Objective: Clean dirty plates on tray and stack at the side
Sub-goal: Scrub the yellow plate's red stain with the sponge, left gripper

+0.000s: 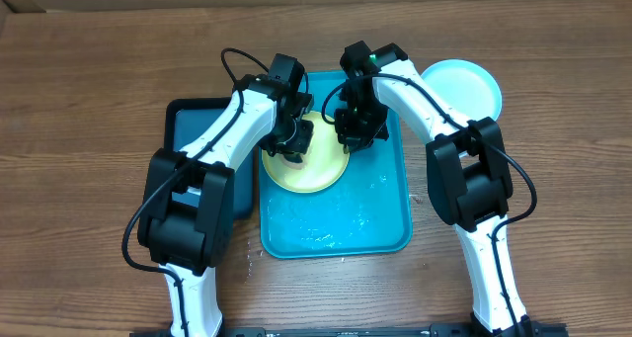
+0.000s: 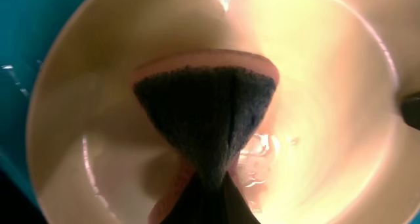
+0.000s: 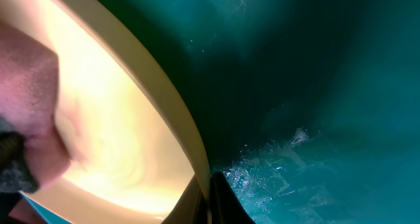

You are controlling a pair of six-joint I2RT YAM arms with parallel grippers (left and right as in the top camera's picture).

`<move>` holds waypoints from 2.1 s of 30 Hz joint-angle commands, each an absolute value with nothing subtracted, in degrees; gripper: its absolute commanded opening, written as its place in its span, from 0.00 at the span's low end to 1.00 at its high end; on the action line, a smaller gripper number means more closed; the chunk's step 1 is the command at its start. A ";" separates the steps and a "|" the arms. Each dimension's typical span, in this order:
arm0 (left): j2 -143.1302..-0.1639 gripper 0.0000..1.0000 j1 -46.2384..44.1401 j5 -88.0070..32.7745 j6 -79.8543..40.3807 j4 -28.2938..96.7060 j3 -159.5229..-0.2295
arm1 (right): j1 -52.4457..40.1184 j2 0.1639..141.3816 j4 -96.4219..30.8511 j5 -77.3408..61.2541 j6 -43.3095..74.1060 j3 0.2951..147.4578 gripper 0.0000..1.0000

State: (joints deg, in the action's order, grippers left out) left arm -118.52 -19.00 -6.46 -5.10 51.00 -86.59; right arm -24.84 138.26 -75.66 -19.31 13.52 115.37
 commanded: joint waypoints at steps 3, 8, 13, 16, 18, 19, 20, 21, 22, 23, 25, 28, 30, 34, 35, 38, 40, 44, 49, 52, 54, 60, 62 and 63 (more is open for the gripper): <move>-117.56 0.04 -18.83 1.34 -7.79 51.11 -86.30 | -25.15 135.98 -75.46 -19.84 13.72 115.07 0.04; -117.75 0.04 -18.83 3.40 -8.21 51.72 -86.24 | -25.15 135.98 -75.46 -19.84 13.72 115.07 0.04; -117.75 0.04 -18.83 6.55 -13.34 53.56 -86.24 | -25.15 135.98 -75.22 -19.81 13.72 115.07 0.04; -117.75 0.04 -18.83 9.39 -18.81 55.05 -86.24 | -25.15 135.98 -75.11 -19.84 13.72 115.07 0.04; -117.75 0.04 -18.83 10.70 -22.52 56.38 -86.24 | -25.15 135.98 -75.09 -19.84 13.72 115.07 0.04; -117.75 0.04 -18.90 10.52 -23.22 56.64 -86.24 | -25.15 135.98 -75.09 -19.84 13.72 115.07 0.04; -117.75 0.04 -19.00 9.63 -23.22 56.60 -86.21 | -25.15 135.98 -75.09 -19.84 13.72 115.07 0.04; -117.75 0.04 -19.22 8.43 -23.18 56.36 -86.21 | -25.15 135.98 -75.09 -19.84 13.72 115.07 0.04; -117.75 0.04 -19.51 7.03 -23.11 56.07 -86.17 | -25.15 135.98 -75.07 -19.84 13.72 115.07 0.04; -117.75 0.04 -19.73 5.45 -22.57 55.77 -86.11 | -25.15 135.98 -75.07 -19.84 13.72 115.07 0.04; -117.75 0.05 -20.23 1.26 -20.58 54.72 -85.60 | -25.15 135.98 -75.05 -19.84 13.72 115.07 0.04; -117.75 0.04 -20.71 -6.07 -19.05 51.72 -83.48 | -25.15 135.98 -75.02 -19.84 13.72 115.07 0.04; -117.75 0.04 -20.75 -11.20 -17.43 49.12 -81.58 | -25.15 135.98 -75.02 -19.81 13.72 115.07 0.04; -117.58 0.04 -19.94 -17.52 -13.89 48.10 -81.52 | -25.15 135.98 -75.00 -19.81 13.69 115.07 0.04; -117.27 0.04 -19.38 -18.41 -13.15 48.36 -82.32 | -25.15 135.98 -74.96 -19.79 13.69 115.07 0.04; -115.70 0.04 -17.26 -21.12 -11.84 49.50 -85.82 | -25.15 135.98 -74.50 -19.79 13.72 115.07 0.04; -114.08 0.03 -15.64 -24.10 -11.75 49.63 -88.05 | -25.15 135.98 -74.30 -19.81 13.72 115.07 0.04; -111.92 0.04 -14.11 -23.73 -11.70 49.71 -89.65 | -25.15 135.98 -74.15 -19.81 13.72 115.07 0.04; -112.75 0.04 -15.79 -9.76 -11.51 51.79 -87.35 | -25.15 135.98 -74.15 -19.81 13.72 115.07 0.04; -113.25 0.04 -17.69 -3.42 -11.53 50.81 -83.85 | -25.15 135.98 -74.17 -19.81 13.72 115.07 0.04; -113.49 0.04 -18.76 -1.13 -11.57 48.95 -81.17 | -25.15 135.98 -74.15 -19.81 13.72 115.07 0.04; -113.62 0.04 -19.64 1.56 -14.72 43.55 -74.32 | -25.15 135.98 -74.13 -19.81 13.72 115.07 0.04; -113.62 0.04 -19.64 -1.32 -15.00 42.35 -72.95 | -25.15 135.98 -74.13 -19.81 13.72 115.07 0.04; -113.62 0.04 -19.64 -3.70 -14.72 41.93 -72.60 | -25.15 135.98 -74.13 -19.81 13.72 115.07 0.05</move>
